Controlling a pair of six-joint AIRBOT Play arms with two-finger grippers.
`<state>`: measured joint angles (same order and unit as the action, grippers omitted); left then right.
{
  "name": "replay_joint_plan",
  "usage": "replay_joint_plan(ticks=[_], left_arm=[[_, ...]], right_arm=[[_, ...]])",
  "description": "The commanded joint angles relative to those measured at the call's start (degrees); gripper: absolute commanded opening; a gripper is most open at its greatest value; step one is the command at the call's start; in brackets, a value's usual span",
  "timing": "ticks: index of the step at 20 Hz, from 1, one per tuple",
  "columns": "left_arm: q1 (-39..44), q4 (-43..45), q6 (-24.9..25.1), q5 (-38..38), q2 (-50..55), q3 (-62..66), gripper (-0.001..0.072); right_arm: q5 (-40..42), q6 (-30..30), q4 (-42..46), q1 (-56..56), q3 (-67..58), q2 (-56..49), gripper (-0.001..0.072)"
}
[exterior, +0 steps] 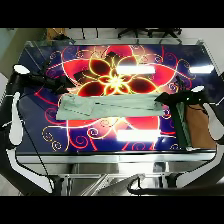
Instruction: Fold the shirts.
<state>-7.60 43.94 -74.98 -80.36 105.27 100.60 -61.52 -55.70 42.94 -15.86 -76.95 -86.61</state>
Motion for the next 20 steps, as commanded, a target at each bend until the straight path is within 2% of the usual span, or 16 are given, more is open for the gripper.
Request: replay_joint_plan(ticks=[1, 2, 3, 6, 10, 12, 16, 20], left_arm=[[1.77, -4.57, 0.17, 0.68, -0.07, 0.61, 0.0332], [2.75, -4.55, 0.35, 0.98, -0.07, 0.59, 0.0078], [4.15, -4.52, 1.09, 1.64, -0.07, 0.59, 0.0015], [10.25, -4.48, 1.46, 7.23, 0.00, -0.44, 0.0015], [23.52, -4.46, 1.49, 20.22, 1.95, -6.86, 0.0015], [29.86, -4.44, 1.40, 23.26, 6.01, -7.28, 0.0014], [37.18, -4.59, -3.63, 22.03, 16.22, 0.37, 0.0014], [39.19, -5.01, -5.66, 16.04, 20.33, 9.64, 0.0014]], right_arm=[[-2.19, 1.66, -3.50, 1.01, -0.13, -1.05, 0.0079], [-2.91, 2.29, -4.48, 1.01, -0.17, -0.63, 0.0020], [-3.52, 2.60, -5.05, 1.01, -0.28, 0.24, 0.0020], [-7.56, 1.46, -6.19, 0.94, -2.51, 4.31, 0.0019], [-15.78, -4.90, -8.41, 0.92, -7.93, 12.07, 0.0019], [-17.49, -7.45, -10.99, 0.90, -11.54, 15.61, 0.0018], [-23.04, -15.02, -12.48, 0.59, -20.50, 17.40, 0.0019], [-25.75, -15.96, -14.69, 0.59, -22.25, 18.38, 0.0019]])
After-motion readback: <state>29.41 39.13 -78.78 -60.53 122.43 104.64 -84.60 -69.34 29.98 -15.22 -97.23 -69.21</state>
